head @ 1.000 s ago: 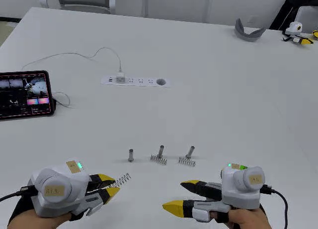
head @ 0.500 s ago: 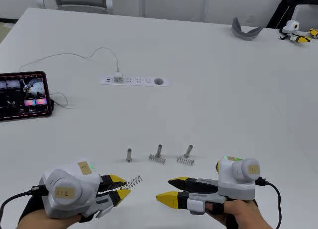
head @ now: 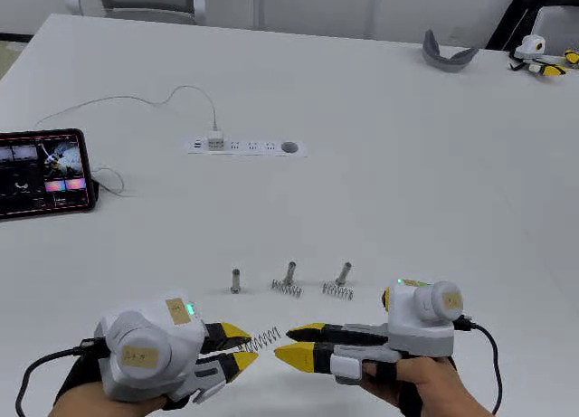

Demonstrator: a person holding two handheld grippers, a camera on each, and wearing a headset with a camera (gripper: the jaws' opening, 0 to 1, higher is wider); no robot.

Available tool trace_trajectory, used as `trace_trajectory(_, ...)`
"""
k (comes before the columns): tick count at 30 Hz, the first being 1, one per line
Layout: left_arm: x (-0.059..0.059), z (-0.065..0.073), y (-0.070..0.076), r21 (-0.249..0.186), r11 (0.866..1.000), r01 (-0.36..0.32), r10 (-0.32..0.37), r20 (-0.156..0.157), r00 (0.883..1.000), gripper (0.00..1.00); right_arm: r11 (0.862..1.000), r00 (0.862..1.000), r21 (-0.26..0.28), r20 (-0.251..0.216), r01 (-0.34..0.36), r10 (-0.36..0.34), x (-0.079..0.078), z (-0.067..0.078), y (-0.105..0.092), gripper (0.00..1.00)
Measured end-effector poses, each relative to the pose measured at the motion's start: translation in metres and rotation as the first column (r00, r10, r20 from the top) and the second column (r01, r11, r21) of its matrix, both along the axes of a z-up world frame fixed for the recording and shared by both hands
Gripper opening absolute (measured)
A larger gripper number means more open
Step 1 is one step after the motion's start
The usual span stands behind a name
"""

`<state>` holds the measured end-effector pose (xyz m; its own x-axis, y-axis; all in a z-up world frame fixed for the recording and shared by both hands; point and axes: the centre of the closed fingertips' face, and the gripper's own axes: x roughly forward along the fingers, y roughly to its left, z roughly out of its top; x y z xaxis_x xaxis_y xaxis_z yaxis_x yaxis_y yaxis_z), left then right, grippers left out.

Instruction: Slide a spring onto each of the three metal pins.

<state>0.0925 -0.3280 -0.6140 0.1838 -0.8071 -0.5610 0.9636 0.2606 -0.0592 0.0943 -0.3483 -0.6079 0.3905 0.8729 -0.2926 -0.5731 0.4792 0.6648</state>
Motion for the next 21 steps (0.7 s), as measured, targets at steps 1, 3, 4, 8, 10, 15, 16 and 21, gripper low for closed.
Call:
trace_trajectory(1, -0.001, 0.000, -0.001, -0.003, 1.000, 0.002, -0.002, -0.001, 1.000, 0.11, 1.000, 1.000, 0.005, 0.000, -0.001, 0.001, 0.000, 0.001, 0.001, 0.29)
trace_trajectory(3, -0.004, 0.001, -0.003, -0.005, 1.000, 0.012, -0.012, -0.002, 1.000, 0.11, 1.000, 1.000, 0.015, -0.002, -0.003, 0.003, 0.000, 0.002, 0.002, 0.28)
trace_trajectory(4, -0.005, 0.001, -0.004, -0.005, 1.000, 0.016, -0.016, -0.001, 1.000, 0.11, 1.000, 1.000, 0.021, -0.001, -0.006, 0.006, 0.001, 0.003, 0.003, 0.27)
trace_trajectory(8, -0.007, 0.001, -0.006, -0.001, 1.000, 0.030, -0.030, 0.001, 1.000, 0.11, 0.999, 1.000, 0.035, 0.004, -0.020, 0.019, 0.000, 0.007, 0.005, 0.20)
trace_trajectory(10, -0.008, 0.001, -0.006, 0.000, 0.999, 0.036, -0.036, 0.001, 0.999, 0.11, 0.999, 1.000, 0.041, 0.004, -0.023, 0.023, 0.000, 0.008, 0.005, 0.17)
trace_trajectory(15, -0.007, 0.001, -0.007, 0.001, 0.999, 0.041, -0.041, 0.001, 0.999, 0.11, 0.999, 1.000, 0.046, 0.005, -0.029, 0.029, -0.001, 0.009, 0.005, 0.13)
trace_trajectory(16, -0.007, 0.001, -0.007, 0.002, 0.999, 0.043, -0.043, 0.001, 0.999, 0.11, 0.998, 1.000, 0.050, 0.004, -0.031, 0.031, -0.002, 0.010, 0.005, 0.13)
trace_trajectory(21, -0.007, 0.001, -0.010, 0.002, 0.999, 0.053, -0.053, 0.001, 0.999, 0.11, 0.998, 0.999, 0.041, 0.016, -0.048, 0.048, -0.001, 0.015, 0.007, 0.12)
